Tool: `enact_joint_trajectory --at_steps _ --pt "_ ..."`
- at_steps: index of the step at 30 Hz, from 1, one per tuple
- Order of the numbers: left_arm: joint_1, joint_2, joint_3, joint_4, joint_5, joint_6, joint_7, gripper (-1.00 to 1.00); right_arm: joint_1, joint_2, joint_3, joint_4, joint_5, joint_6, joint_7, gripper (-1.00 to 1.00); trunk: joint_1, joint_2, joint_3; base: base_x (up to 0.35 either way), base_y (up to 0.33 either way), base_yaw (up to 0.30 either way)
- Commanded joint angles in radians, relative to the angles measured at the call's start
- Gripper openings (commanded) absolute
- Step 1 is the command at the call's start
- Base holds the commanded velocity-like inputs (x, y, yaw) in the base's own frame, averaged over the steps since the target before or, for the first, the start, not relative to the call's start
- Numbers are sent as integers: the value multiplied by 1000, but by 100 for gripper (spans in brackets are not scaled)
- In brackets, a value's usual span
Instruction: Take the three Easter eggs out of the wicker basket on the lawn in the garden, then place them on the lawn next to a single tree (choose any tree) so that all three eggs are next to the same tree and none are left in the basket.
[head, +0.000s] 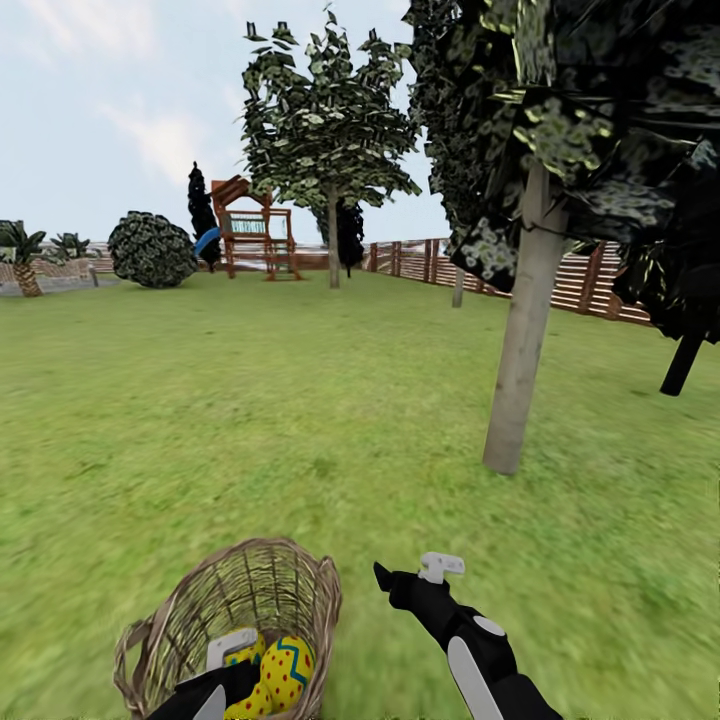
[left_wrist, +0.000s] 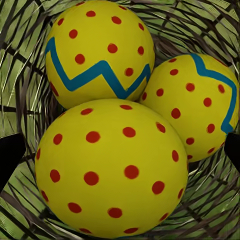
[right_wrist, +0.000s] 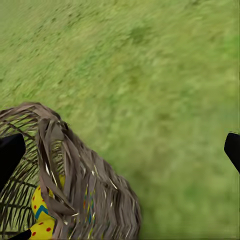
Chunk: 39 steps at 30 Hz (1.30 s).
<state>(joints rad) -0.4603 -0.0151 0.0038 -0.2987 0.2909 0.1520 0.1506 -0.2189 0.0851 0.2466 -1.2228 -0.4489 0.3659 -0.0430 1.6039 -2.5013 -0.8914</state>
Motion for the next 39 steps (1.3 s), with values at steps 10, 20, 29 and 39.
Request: enact_joint_trajectory --at_steps 10,20,29,39 --pt "0 6 -2 -5 5 18 3 100 0 -1 0 -1 -8 4 -5 100 4 -3 -40 0 0 0" --pt "0 6 -2 -5 5 18 3 100 0 -1 0 -1 -8 4 -5 100 4 -3 -40 0 0 0" --pt "0 6 -2 -6 5 17 3 100 0 -1 0 -1 -8 4 -5 100 6 -4 -55 0 0 0" --pt "0 7 -2 -6 5 19 3 100 0 -1 0 -1 -8 4 -5 100 8 -5 -71 0 0 0"
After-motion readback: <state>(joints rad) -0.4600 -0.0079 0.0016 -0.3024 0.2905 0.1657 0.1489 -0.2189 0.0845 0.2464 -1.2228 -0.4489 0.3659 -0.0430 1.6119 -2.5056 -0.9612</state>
